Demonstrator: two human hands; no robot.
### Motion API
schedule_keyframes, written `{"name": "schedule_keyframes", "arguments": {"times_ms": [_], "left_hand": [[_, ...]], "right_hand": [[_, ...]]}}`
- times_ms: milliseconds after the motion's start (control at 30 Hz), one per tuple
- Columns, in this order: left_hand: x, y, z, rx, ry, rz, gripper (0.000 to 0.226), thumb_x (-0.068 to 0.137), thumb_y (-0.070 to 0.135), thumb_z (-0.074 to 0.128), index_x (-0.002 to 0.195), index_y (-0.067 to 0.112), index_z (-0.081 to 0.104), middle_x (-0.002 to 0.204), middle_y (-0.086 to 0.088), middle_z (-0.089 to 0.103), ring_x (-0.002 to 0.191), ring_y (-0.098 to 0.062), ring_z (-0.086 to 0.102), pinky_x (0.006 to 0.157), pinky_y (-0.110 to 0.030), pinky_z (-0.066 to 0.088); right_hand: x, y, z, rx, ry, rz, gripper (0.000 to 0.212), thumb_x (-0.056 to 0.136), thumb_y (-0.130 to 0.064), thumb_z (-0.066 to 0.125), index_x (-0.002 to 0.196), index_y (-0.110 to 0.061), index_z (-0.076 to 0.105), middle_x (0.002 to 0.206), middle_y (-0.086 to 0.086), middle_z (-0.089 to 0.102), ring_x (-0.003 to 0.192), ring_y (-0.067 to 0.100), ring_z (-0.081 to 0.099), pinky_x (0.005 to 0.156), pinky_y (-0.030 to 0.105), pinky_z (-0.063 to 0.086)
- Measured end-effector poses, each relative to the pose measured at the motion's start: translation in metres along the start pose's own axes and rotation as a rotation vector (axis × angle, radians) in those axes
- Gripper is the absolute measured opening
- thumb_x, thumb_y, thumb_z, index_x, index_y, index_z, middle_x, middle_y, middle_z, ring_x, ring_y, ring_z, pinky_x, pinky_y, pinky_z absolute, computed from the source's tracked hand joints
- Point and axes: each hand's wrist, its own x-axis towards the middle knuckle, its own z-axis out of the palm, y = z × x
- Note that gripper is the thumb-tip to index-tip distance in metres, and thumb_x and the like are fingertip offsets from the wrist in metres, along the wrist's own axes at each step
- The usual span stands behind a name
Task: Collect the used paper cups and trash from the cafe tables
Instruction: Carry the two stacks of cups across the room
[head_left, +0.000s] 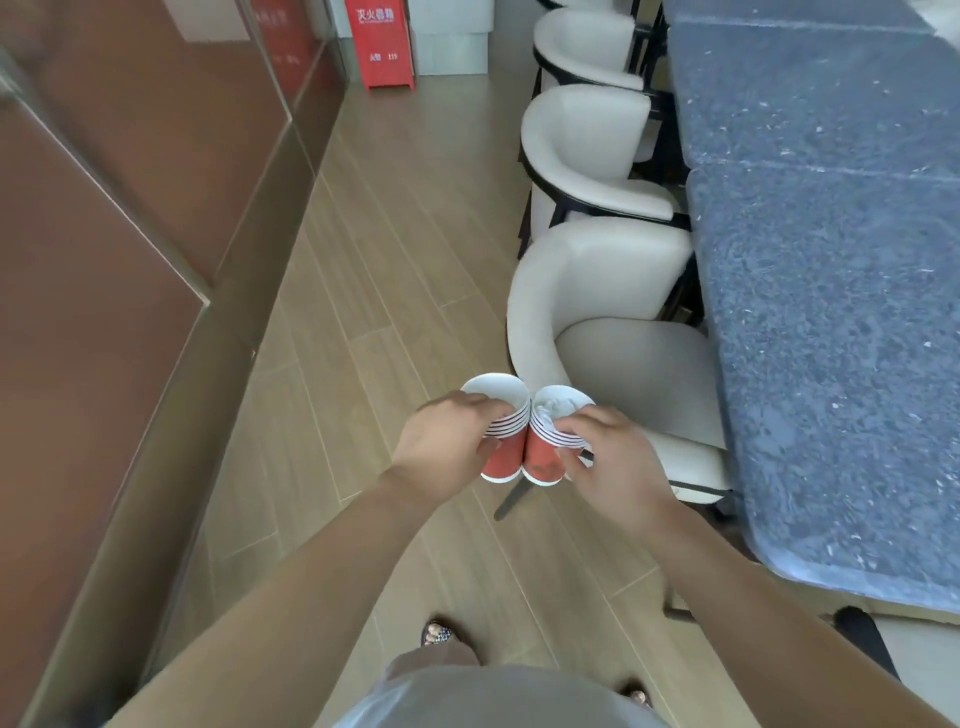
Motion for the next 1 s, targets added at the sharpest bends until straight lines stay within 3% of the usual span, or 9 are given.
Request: {"name": "schedule_keyframes", "arguments": {"times_ms": [333,467,567,667,767,1000], "left_hand": [[-0.025,-0.103,-0.060,0.061,0.074,-0.101,0.036,0.084,0.023,0.055,0.119,0.031,0.055,0.112,0.005,0.064,0.104,-0.022,0.056,0.066,-0.025,0.037],[-0.039,-0.132,-0.075,0.161,0.085,-0.164,0.033,0.088,0.025,0.048,0.120,0.031,0.053,0.110,0.003,0.063,0.101,-0.024,0.056,0.064,-0.026,0.034],[-0.046,-0.153,-0.085,0.197,0.109,-0.215,0.032,0.085,0.020,0.050,0.116,0.026,0.057,0.105,0.000,0.066,0.097,-0.028,0.058,0.073,-0.028,0.038],[-0.050,-0.173,-0.087,0.147,0.133,-0.288,0.038,0.084,0.020,0.053,0.122,0.026,0.056,0.109,0.000,0.066,0.100,-0.028,0.058,0.080,-0.029,0.039],[-0.037,-0.192,-0.085,0.104,0.129,-0.340,0.038,0.083,0.023,0.053,0.121,0.030,0.055,0.109,0.003,0.065,0.099,-0.025,0.058,0.076,-0.029,0.042],[0.062,-0.242,-0.078,0.040,0.111,-0.339,0.032,0.082,0.025,0.053,0.113,0.034,0.057,0.108,0.006,0.064,0.097,-0.025,0.058,0.068,-0.028,0.042]], "right_hand": [[0.068,-0.097,0.052,0.013,0.000,-0.145,0.027,0.071,-0.004,0.068,0.095,-0.016,0.068,0.096,0.000,0.067,0.087,0.026,0.061,0.068,0.031,0.049],[0.094,-0.124,0.076,0.070,-0.065,-0.215,0.026,0.072,-0.004,0.067,0.096,-0.014,0.068,0.098,0.000,0.068,0.090,0.026,0.062,0.072,0.030,0.049],[0.113,-0.140,0.092,0.085,-0.097,-0.259,0.024,0.074,-0.005,0.067,0.096,-0.014,0.068,0.098,0.000,0.067,0.091,0.026,0.062,0.073,0.034,0.051],[0.131,-0.152,0.104,0.103,-0.114,-0.286,0.023,0.072,-0.003,0.068,0.094,-0.012,0.069,0.096,0.001,0.068,0.090,0.026,0.062,0.072,0.023,0.043],[0.153,-0.155,0.114,0.088,-0.133,-0.291,0.024,0.072,-0.003,0.069,0.094,-0.012,0.069,0.097,0.000,0.068,0.090,0.024,0.062,0.070,0.016,0.034],[0.247,-0.128,0.137,0.099,-0.142,-0.211,0.027,0.072,-0.001,0.066,0.097,-0.012,0.069,0.097,0.001,0.067,0.092,0.025,0.061,0.071,0.012,0.031]]}}
